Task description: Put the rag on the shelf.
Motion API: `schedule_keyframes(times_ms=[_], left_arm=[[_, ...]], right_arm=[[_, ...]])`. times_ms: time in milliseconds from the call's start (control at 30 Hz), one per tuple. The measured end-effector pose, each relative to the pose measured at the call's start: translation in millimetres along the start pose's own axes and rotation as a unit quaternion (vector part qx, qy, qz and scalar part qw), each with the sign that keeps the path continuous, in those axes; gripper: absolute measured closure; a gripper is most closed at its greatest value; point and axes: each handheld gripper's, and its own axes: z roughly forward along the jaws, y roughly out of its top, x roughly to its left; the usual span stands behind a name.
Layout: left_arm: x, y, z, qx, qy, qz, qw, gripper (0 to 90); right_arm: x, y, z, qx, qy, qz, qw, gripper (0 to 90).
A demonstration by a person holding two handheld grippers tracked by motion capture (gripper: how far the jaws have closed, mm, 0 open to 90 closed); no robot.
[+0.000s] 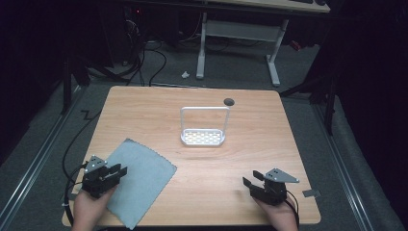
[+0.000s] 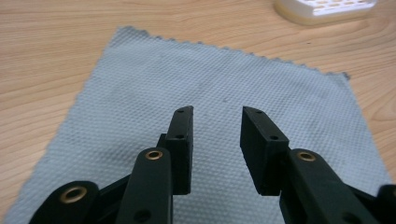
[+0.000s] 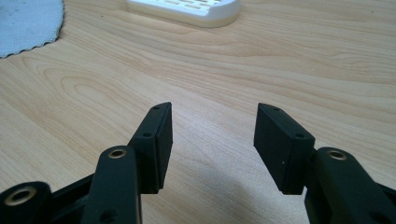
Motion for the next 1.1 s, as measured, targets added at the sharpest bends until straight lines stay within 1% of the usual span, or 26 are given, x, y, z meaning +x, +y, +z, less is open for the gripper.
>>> schedule_keyframes(times_ms=[67, 167, 300, 400, 533, 567, 600, 633, 667, 700, 767, 833, 900, 1000, 1067, 1100], left_arm=[[-2.5, -0.7, 2.0, 0.004, -0.005, 0.005, 1.0, 64.5], [-3.6, -1.6, 4.8, 0.011, -0.004, 0.009, 0.9999, 64.4], [-3.7, -1.3, 4.5, 0.007, -0.007, 0.009, 0.9999, 65.2], [-4.8, -1.3, 2.8, 0.005, -0.009, 0.014, 0.9999, 65.1], [-6.5, -0.9, 1.6, 0.006, -0.015, 0.02, 0.9997, 64.9], [-7.4, -0.7, 1.0, 0.01, -0.018, 0.022, 0.9995, 65.6], [-8.5, -0.7, 0.3, 0.012, -0.019, 0.026, 0.9994, 71.3], [-11.8, -0.6, -1.8, 0.017, -0.013, 0.041, 0.9989, 81.1], [-14.5, -0.4, -3.4, 0.023, -0.017, 0.051, 0.9983, 89.9], [-17.2, -0.7, -4.8, 0.031, -0.021, 0.061, 0.9974, 89.9], [-23.3, -3.8, -7.3, 0.044, -0.018, 0.081, 0.9956, 90.0], [-27.2, -8.4, -8.9, 0.061, -0.012, 0.095, 0.9935, 90.0], [-29.5, -13.4, -10.1, 0.073, -0.015, 0.098, 0.9923, 90.0], [-32.8, -20.1, -11.5, 0.093, -0.019, 0.09, 0.9915, 89.9], [-37.5, -22.3, -9.5, 0.106, -0.015, 0.099, 0.9893, 89.9], [-39.7, -22.9, -7.2, 0.113, -0.016, 0.104, 0.988, 89.9]], right_arm=[[0.8, -0.5, 0.4, -0.002, 0.002, -0.003, 1.0, 47.8], [-0.3, -0.5, 0.8, -0.001, 0.004, -0.006, 1.0, 47.8], [-2.3, -0.3, 0.5, -0.001, 0.007, -0.003, 1.0, 47.8], [-1.9, -0.4, 0.3, -0.002, 0.01, -0.001, 0.9999, 47.8], [0.7, -0.1, 1.5, 0.0, 0.013, -0.006, 0.9999, 47.7], [1.3, 0.1, 1.7, -0.001, 0.015, -0.008, 0.9999, 47.7], [2.0, 0.6, 2.0, -0.002, 0.016, -0.008, 0.9998, 47.7], [2.3, 1.2, 2.4, -0.003, 0.018, -0.01, 0.9998, 47.7], [3.0, 2.3, 3.0, -0.004, 0.02, -0.011, 0.9997, 47.7], [3.9, 3.4, 4.0, -0.005, 0.022, -0.008, 0.9997, 47.7], [4.9, 6.2, 7.5, -0.006, 0.029, -0.009, 0.9995, 47.7], [6.4, 9.1, 12.1, -0.006, 0.035, -0.012, 0.9993, 47.7], [8.2, 12.5, 16.3, -0.007, 0.041, -0.019, 0.999, 47.7], [10.3, 16.6, 20.6, -0.009, 0.047, -0.024, 0.9986, 47.6], [11.0, 18.0, 22.5, -0.009, 0.051, -0.023, 0.9984, 47.6], [11.3, 18.5, 23.3, -0.01, 0.053, -0.023, 0.9983, 47.6]])
